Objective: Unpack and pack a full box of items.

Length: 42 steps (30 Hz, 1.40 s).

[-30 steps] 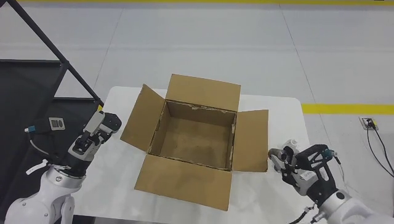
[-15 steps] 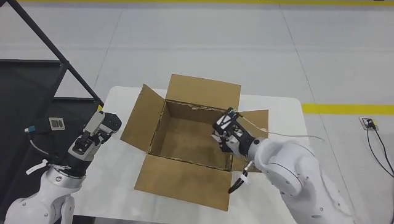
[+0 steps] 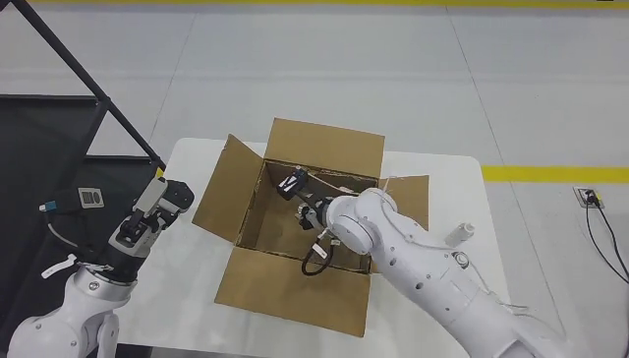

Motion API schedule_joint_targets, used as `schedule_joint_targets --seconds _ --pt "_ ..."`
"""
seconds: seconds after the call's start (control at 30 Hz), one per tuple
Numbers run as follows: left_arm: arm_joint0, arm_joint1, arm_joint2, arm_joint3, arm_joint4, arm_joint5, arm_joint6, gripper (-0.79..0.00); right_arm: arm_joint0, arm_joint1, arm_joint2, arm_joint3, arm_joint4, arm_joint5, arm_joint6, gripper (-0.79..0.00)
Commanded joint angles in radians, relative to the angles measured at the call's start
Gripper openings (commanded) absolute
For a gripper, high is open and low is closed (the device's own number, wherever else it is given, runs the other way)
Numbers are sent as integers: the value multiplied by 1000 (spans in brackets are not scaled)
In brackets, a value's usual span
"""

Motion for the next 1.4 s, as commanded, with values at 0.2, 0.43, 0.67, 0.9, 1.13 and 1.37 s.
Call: schedule_joint_targets --seconds 0.2,0.43,0.67,0.9,1.13,1.37 --pt "0 0 0 0 0 0 0 0 48 -93 -89 230 5 39 -106 -785" --pt "0 0 0 0 0 0 0 0 76 -148 -108 354 22 29 -141 -693" --pt "0 0 0 0 0 0 0 0 96 -186 -111 437 28 10 -158 -394" --pt "0 0 0 0 0 0 0 0 105 -208 -103 472 18 -1 -172 -142" --pt "0 0 0 0 0 0 0 0 82 -187 -68 383 -31 24 -178 0" --pt "0 0 0 0 0 0 0 0 -49 -85 56 61 -143 53 -88 0"
